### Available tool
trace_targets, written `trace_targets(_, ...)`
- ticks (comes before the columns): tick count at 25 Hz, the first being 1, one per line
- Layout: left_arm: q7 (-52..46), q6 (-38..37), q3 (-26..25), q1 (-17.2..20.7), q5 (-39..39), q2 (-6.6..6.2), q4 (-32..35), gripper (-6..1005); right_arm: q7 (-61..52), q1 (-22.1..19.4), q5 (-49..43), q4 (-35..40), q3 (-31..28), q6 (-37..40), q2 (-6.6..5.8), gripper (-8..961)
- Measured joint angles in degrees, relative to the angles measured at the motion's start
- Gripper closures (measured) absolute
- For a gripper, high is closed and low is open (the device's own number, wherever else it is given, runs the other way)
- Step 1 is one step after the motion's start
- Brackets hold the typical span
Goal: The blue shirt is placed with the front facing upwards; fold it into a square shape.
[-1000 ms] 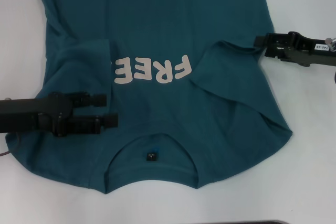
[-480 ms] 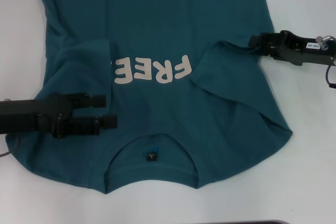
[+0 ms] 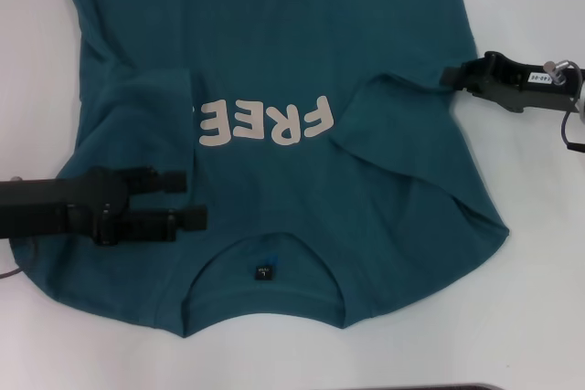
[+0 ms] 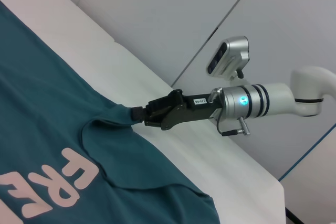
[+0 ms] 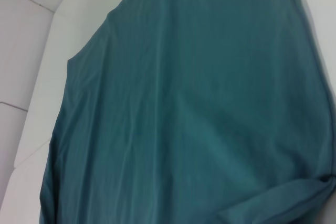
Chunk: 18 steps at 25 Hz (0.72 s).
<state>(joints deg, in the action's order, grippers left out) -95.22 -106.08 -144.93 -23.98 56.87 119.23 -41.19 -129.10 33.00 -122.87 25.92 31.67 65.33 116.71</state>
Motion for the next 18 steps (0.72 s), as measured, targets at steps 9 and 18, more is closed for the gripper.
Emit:
trace_targets(9,0.0,0.0,0.0,-0.1,0.0,-0.23,0.5,114,0.4,1.4,0.4,0.4,-0.3,1.4,0.00,918)
trace_targets(18,0.1,0.0,0.0,-0.2,0.0,-0.01,0.6,119,0.7,2.3,1.9,0.5,0.1,-0.3,0.46,905)
